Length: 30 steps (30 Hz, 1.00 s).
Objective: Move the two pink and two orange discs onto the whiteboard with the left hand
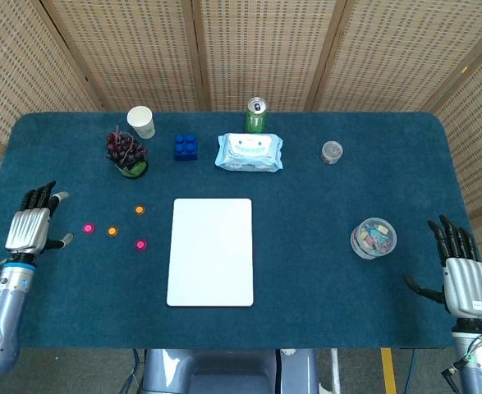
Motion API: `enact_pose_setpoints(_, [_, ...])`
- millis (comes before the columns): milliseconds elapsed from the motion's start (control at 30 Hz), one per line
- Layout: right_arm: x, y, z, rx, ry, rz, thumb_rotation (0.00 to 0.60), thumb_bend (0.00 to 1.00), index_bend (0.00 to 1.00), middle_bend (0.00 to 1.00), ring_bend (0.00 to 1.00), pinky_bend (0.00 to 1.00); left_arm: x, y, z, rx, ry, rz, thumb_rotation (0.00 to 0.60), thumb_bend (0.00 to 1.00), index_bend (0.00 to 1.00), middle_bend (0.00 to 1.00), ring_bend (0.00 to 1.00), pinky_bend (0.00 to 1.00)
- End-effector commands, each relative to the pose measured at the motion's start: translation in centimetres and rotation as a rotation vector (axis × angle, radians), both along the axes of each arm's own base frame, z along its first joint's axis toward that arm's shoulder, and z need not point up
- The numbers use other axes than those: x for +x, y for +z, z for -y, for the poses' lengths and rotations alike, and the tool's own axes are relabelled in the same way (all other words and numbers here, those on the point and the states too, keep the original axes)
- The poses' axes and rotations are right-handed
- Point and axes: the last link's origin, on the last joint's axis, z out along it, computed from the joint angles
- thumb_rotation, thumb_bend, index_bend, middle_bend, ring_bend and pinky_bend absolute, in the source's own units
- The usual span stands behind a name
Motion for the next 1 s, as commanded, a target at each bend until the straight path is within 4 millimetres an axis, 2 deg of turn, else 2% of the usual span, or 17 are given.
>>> enact_pose_setpoints(33, [0.0, 0.0, 0.0, 0.005, 0.001, 0.0, 0.6, 0.23, 0.0, 0.0, 0.0, 0.0, -0.7, -1.1, -1.4, -0.011, 0.052, 0.018, 0.6, 0.26, 0.24, 0.0, 0.0, 0.0])
enact_pose_setpoints(167, [0.0, 0.0, 0.0, 0.006, 0.0, 0.003, 0.6, 0.23, 0.0, 0.0, 0.0, 0.0, -1.3, -2.1, -1.9, -0.044, 0.08, 0.011, 0.6, 0.29, 0.24, 0.0, 0.0, 0.0])
enact_pose_setpoints(400, [0.0, 0.0, 0.0, 0.007, -0.003, -0.001, 0.6, 0.23, 0.0, 0.0, 0.0, 0.0, -2.0, -3.4, -2.6, -0.089, 0.122, 0.039, 0.6, 0.29, 0.28, 0.0, 0.0, 0.0])
enact_pose_setpoints(1000, [0.0, 0.0, 0.0, 0.012, -0.007, 0.009, 0.6, 0.23, 0.0, 0.0, 0.0, 0.0, -2.5, -6.0, -3.6, -0.153, 0.156, 0.016, 0.6, 0.3, 0.34, 0.0, 0.0, 0.0])
